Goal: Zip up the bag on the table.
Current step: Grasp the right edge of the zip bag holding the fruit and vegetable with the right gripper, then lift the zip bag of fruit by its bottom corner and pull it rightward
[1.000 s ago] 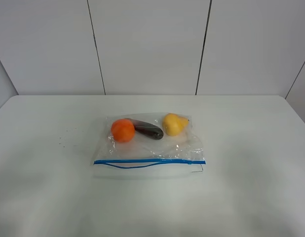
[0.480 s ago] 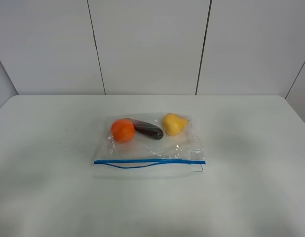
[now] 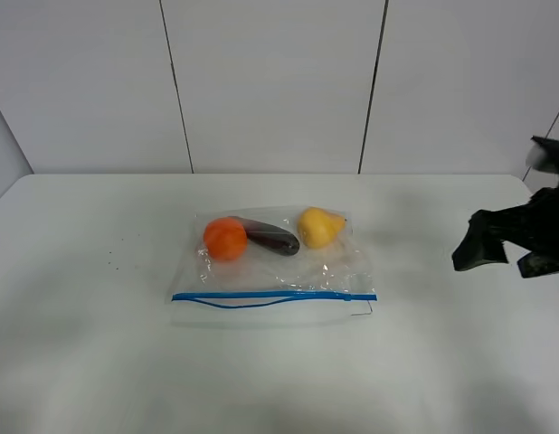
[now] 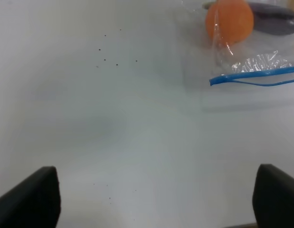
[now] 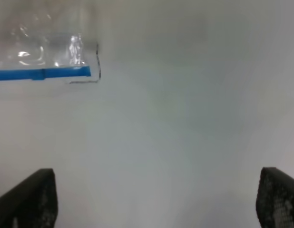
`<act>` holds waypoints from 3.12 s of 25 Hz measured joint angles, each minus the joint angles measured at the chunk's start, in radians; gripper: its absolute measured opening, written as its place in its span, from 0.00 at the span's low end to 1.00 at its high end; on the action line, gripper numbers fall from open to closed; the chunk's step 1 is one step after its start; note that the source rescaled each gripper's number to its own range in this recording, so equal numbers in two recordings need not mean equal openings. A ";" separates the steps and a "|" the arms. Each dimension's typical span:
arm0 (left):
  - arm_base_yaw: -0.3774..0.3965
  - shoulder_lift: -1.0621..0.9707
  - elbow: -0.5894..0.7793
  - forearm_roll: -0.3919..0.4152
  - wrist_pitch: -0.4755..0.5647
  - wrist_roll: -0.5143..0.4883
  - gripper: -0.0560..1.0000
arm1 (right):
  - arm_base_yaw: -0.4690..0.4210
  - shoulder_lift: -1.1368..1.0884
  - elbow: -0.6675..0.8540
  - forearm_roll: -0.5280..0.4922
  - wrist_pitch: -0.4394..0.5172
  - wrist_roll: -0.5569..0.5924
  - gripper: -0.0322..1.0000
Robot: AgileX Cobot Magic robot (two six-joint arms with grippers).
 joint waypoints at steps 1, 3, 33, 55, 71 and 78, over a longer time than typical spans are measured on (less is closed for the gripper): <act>0.000 0.000 0.000 0.000 0.000 0.000 1.00 | 0.000 0.050 0.000 0.027 -0.023 -0.031 1.00; 0.000 0.000 0.000 0.000 0.000 0.000 1.00 | 0.000 0.132 0.000 0.091 -0.063 -0.096 1.00; 0.000 0.000 0.000 0.000 0.000 0.000 1.00 | -0.084 0.695 -0.003 1.001 0.027 -1.118 0.81; 0.000 0.000 0.000 0.000 0.000 0.000 1.00 | -0.085 0.876 -0.127 1.048 0.168 -1.157 0.67; 0.000 0.000 0.000 0.000 0.000 0.000 1.00 | -0.085 0.878 -0.127 1.072 0.171 -1.186 0.06; 0.000 0.000 0.000 0.000 0.000 0.000 1.00 | -0.085 0.878 -0.127 1.090 0.207 -1.194 0.03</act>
